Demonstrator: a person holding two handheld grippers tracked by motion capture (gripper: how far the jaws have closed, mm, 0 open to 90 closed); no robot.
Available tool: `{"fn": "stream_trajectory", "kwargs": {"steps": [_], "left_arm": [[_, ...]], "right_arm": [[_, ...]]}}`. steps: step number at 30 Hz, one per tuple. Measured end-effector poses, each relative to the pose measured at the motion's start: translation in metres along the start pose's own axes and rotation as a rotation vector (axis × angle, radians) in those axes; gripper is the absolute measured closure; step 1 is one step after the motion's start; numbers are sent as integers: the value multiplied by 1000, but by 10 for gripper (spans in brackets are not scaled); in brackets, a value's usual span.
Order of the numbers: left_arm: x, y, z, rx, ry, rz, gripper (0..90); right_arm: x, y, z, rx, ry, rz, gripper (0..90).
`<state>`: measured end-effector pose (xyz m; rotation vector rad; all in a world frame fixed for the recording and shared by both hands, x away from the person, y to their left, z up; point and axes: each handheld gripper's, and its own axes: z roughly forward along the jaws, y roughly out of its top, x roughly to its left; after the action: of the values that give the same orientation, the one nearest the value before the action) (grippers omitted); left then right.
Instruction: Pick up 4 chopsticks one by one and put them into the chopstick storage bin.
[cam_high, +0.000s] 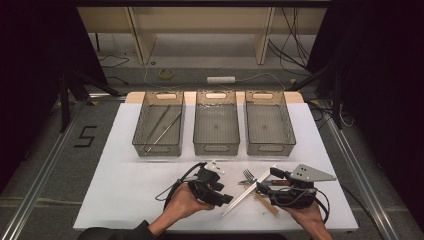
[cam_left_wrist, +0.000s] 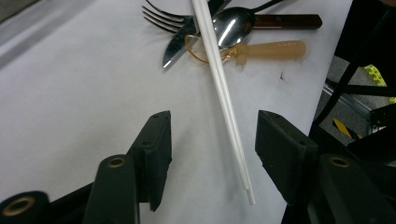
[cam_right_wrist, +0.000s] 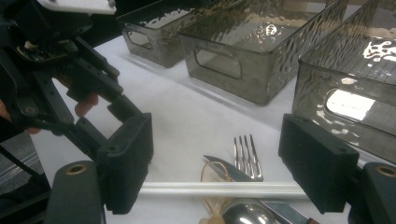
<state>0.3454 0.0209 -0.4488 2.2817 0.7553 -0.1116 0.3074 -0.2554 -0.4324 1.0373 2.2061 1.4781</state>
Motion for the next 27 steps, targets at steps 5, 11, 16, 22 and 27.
{"fn": "stream_trajectory", "kwargs": {"steps": [5, 11, 16, 22, 27], "left_arm": [[-4, 2, 9, 27, -12, 13, 508], [-3, 0, 17, 46, -35, 10, 546], [-5, -2, 24, 74, -32, 24, 585], [-5, -2, 27, 90, -29, 31, 657], [-5, -2, 28, 94, -34, 29, 684]], "right_arm": [[0, 0, 0, 0, 1, -2, 274], [0, 0, 0, 0, 1, 1, 274], [0, 0, 0, -1, 3, -2, 274], [0, 0, 0, -1, 5, -3, 274], [1, 0, 0, -1, 5, 0, 274]]}}
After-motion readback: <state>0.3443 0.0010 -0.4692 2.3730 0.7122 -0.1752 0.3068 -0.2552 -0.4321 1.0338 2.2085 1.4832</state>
